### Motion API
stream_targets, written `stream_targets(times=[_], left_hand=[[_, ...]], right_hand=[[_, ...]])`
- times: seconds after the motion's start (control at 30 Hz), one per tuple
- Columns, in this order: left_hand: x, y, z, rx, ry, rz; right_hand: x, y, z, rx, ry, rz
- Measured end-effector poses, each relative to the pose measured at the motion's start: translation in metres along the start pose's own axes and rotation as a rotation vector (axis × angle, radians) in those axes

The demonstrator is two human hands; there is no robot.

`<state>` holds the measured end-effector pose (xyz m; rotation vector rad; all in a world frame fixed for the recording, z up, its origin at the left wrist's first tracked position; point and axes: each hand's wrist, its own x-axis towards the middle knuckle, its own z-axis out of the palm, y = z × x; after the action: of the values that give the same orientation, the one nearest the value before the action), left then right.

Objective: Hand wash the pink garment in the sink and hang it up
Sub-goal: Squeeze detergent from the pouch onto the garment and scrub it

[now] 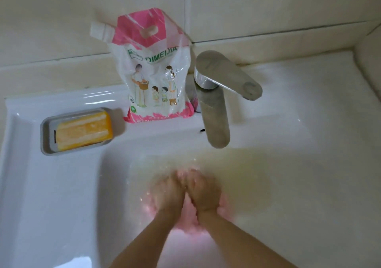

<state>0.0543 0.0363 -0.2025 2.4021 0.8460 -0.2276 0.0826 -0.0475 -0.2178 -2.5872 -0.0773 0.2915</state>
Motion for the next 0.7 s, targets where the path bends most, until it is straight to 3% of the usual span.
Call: stream_targets(times=[0.1,0.17,0.3,0.47,0.53,0.6,0.7], left_hand=[[-0.001,-0.011,-0.011,-0.028,0.001,0.159],[-0.030,-0.023,-0.010,-0.043,0.022,0.267],[-0.059,-0.035,0.018,-0.021,0.040,0.315],[-0.030,-0.044,0.031,0.202,0.120,0.294],[-0.019,-0.031,0.024,0.215,0.049,0.256],[-0.002,-0.005,0.006,0.170,-0.137,0.126],[0.004,-0.002,-0.002,0.087,-0.090,0.048]], right_hand=[[-0.006,0.007,-0.015,0.331,-0.112,0.151],[-0.029,0.011,-0.030,0.423,-0.150,0.076],[-0.058,0.025,-0.006,-0.003,-0.063,-0.274],[-0.026,0.021,0.015,-0.161,0.168,-0.352],[-0.017,0.017,0.015,-0.148,0.193,-0.270],[0.002,0.003,0.005,-0.089,0.036,-0.075],[0.005,0.002,-0.007,0.118,0.018,0.133]])
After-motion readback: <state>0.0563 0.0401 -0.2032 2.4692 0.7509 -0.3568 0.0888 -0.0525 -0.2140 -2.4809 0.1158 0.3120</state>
